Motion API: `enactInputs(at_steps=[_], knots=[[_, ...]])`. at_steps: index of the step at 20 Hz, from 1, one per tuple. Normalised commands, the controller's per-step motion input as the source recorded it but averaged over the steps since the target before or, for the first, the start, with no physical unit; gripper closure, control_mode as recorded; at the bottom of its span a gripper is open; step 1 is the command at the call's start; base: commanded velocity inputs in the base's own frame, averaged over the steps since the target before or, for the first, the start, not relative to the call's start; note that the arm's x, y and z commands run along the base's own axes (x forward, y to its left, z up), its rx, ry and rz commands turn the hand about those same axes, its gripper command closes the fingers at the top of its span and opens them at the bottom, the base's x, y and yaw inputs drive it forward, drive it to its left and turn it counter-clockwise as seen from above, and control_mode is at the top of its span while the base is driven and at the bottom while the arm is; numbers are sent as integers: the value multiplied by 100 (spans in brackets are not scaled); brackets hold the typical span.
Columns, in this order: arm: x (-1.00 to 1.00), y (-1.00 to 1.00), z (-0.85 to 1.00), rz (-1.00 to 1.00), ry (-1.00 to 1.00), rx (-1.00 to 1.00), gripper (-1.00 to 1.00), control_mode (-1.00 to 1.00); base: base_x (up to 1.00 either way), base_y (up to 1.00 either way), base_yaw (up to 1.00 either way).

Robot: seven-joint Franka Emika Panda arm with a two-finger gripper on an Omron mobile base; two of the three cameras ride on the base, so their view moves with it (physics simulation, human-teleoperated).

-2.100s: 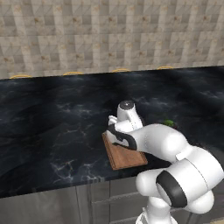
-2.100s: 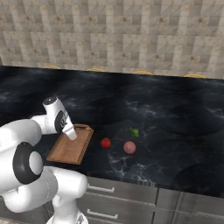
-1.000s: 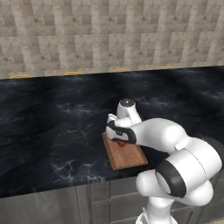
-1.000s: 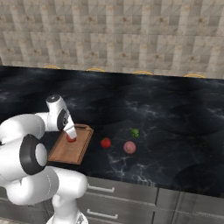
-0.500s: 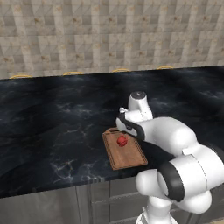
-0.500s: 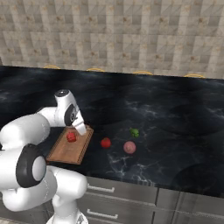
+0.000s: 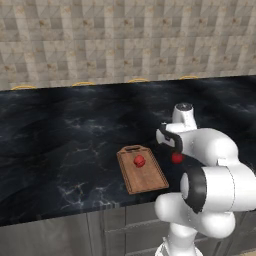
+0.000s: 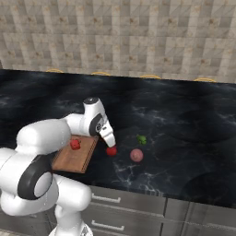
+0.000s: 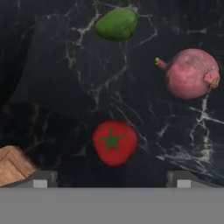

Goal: Place the avocado, onion, tomato, and bell pepper on the cutting board.

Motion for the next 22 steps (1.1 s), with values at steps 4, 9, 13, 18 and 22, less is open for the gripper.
enactInputs(at_steps=[4,9,13,18,22], knots=[[2,-49,-16,0,2,0,-100,-100,0,0,0],[3,-17,-26,2,3,0,-100,-100,0,0,0],[3,-3,-25,3,5,2,-100,-100,0,0,0],[14,4,-14,1,4,3,-100,-100,0,0,0],[14,10,-13,0,3,0,-100,-100,0,0,0]])
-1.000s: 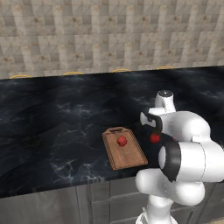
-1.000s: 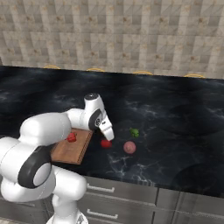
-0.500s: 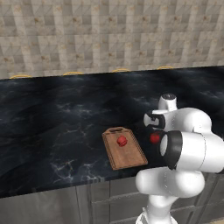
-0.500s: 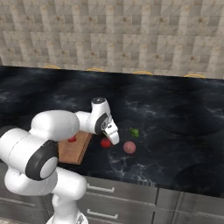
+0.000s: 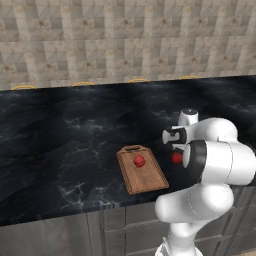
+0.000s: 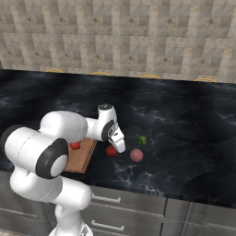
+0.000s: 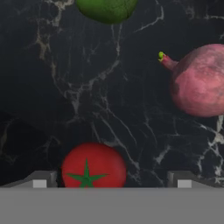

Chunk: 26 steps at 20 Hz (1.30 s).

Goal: Place the avocado, onion, tomato, and bell pepper on the cutting board.

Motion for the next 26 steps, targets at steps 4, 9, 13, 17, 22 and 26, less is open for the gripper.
enactInputs(at_steps=[4,9,13,17,22,26], knots=[[7,4,-11,0,1,0,-100,-100,0,0,0],[1,1,-20,0,5,1,-100,-100,0,0,0],[5,9,-28,0,8,4,-100,-100,0,0,0],[10,13,-25,0,6,4,-100,-100,0,0,0],[10,12,-15,0,1,0,100,-100,0,0,0],[1,2,6,-2,0,3,100,-100,0,0,0]])
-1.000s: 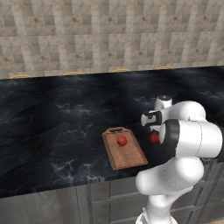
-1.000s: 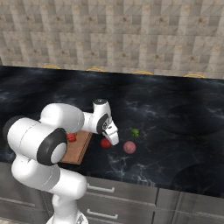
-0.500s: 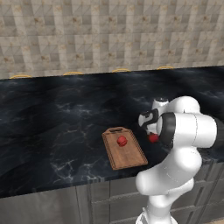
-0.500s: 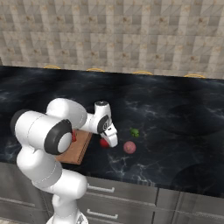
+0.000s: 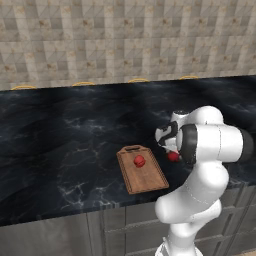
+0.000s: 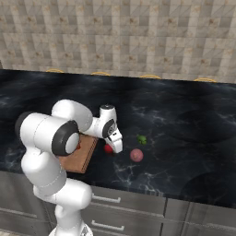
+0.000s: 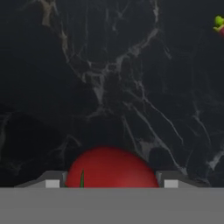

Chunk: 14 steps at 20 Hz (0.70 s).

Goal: Place the avocado, onion, tomato, and bell pepper on the cutting board.

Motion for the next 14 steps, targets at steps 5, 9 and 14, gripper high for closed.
enactInputs(at_steps=[5,9,14], knots=[[-26,0,87,-7,-7,18,100,-100,0,0,0],[-43,7,72,-3,-2,19,100,-100,0,0,0],[-13,79,3,0,2,9,100,-100,0,0,0]])
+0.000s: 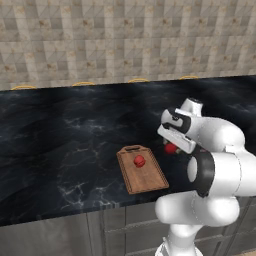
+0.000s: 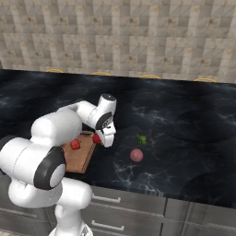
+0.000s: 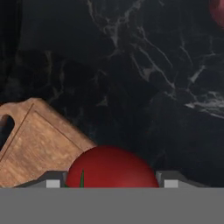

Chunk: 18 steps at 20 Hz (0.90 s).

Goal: Place the avocado, onion, tomato, and bell pepper on the cutting board.

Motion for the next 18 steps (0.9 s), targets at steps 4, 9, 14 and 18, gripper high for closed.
enactInputs(at_steps=[4,9,14,18], knots=[[-5,100,0,0,2,3,100,-100,0,0,0],[-11,93,0,-1,1,1,100,-100,0,0,0],[-5,5,-1,0,-1,0,100,-100,0,0,0],[-57,24,-15,0,0,4,100,-100,0,0,0]])
